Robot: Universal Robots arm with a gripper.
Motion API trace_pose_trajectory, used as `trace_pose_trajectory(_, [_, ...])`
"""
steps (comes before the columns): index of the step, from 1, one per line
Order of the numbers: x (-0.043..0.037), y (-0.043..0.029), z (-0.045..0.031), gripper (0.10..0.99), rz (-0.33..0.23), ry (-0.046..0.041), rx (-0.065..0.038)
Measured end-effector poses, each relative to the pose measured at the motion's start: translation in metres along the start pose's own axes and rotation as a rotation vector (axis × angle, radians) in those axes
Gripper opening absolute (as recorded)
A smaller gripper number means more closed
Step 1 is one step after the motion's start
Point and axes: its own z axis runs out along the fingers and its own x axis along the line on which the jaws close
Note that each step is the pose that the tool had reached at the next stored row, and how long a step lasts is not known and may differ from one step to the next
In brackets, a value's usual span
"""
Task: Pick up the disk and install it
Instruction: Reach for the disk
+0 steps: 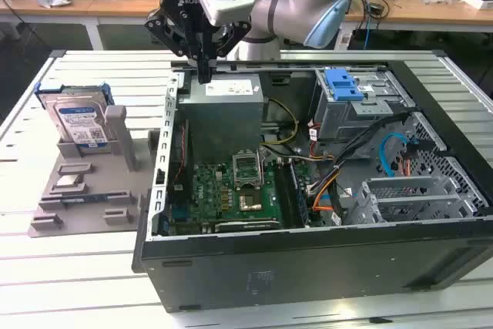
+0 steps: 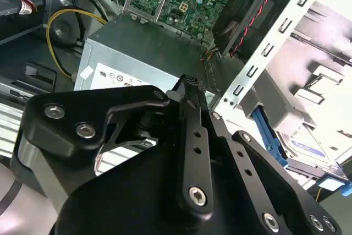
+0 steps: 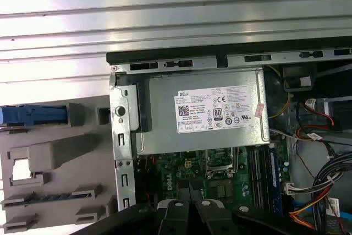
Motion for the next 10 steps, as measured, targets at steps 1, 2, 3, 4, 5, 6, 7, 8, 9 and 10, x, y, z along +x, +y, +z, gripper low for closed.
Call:
trace_pose_trajectory(1, [0.0000, 0.0000, 0.0000, 0.106, 0.000, 0.0000, 0.000])
trace_pose_trajectory(2, [0.0001, 0.0000, 0.0000, 0.106, 0.000, 0.0000, 0.000])
trace_pose_trajectory(3, [0.0009, 0.0000, 0.0000, 0.106, 0.000, 0.0000, 0.000])
trace_pose_trajectory(4, [0.0027, -0.0002, 0.0000, 0.106, 0.000, -0.0001, 0.000])
trace_pose_trajectory(5, [0.0045, -0.0003, -0.0001, 0.106, 0.000, 0.0000, 0.000])
trace_pose_trajectory(6, [0.0066, -0.0005, -0.0002, 0.106, 0.000, 0.0000, 0.000])
trace_pose_trajectory(7, [0.0077, -0.0006, -0.0002, 0.106, 0.000, -0.0001, 0.000])
trace_pose_trajectory(8, [0.0091, -0.0007, -0.0002, 0.106, 0.000, 0.0000, 0.000])
trace_pose_trajectory(9, [0.0107, -0.0008, -0.0003, 0.106, 0.000, 0.0000, 0.000])
trace_pose_trajectory(10, [0.0137, -0.0010, -0.0003, 0.106, 0.000, -0.0001, 0.000])
